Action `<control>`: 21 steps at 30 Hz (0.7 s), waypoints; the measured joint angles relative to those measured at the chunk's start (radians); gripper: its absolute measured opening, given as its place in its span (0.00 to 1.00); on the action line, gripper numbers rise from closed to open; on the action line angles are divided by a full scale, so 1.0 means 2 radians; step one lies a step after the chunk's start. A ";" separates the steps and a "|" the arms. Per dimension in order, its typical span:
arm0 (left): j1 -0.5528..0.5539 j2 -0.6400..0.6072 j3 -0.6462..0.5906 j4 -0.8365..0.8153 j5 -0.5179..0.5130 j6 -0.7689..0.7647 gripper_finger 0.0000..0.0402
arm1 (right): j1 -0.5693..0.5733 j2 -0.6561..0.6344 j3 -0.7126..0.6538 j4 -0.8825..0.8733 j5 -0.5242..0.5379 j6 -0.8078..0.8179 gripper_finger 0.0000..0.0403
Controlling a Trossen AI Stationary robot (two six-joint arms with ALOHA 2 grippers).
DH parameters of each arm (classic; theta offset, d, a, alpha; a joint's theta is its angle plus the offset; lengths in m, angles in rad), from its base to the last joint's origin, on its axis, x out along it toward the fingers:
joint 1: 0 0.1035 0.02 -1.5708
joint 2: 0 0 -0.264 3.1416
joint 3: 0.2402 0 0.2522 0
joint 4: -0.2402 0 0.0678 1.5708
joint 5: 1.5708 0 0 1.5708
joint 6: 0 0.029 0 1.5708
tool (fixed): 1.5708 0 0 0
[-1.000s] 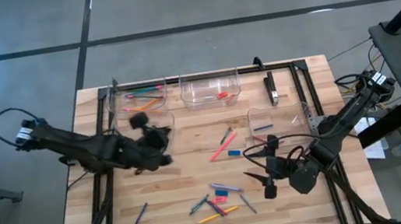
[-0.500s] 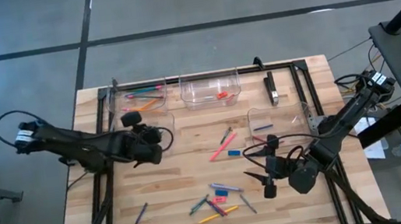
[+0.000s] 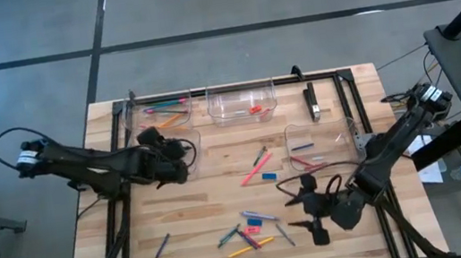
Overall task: Sort crayons/erasers/pens/pencils in bins
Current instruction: Put the gray crayon into the bottom right transparent bin
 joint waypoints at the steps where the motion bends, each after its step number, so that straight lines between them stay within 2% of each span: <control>1: -0.008 -0.005 0.000 0.025 0.000 -0.005 0.50 | 0.005 0.008 0.000 0.000 -0.003 0.007 0.59; 4: -0.035 -0.018 -0.007 0.143 -0.001 0.016 0.50 | 0.020 0.038 0.000 -0.002 -0.005 0.046 0.58; 9: -0.082 -0.017 -0.030 0.386 -0.002 0.117 0.51 | 0.038 0.088 0.000 -0.001 -0.038 0.111 0.58; 12: -0.095 -0.008 -0.052 0.543 -0.003 0.188 0.51 | 0.045 0.117 0.000 0.000 -0.044 0.145 0.57; 15: -0.099 0.004 -0.072 0.664 -0.003 0.229 0.51 | 0.048 0.147 0.001 0.000 -0.048 0.166 0.56; 18: -0.099 0.019 -0.087 0.731 -0.004 0.243 0.51 | 0.048 0.176 0.009 -0.001 -0.054 0.177 0.55; 21: -0.099 0.029 -0.088 0.733 -0.004 0.254 0.51 | 0.048 0.200 0.024 0.000 -0.053 0.178 0.55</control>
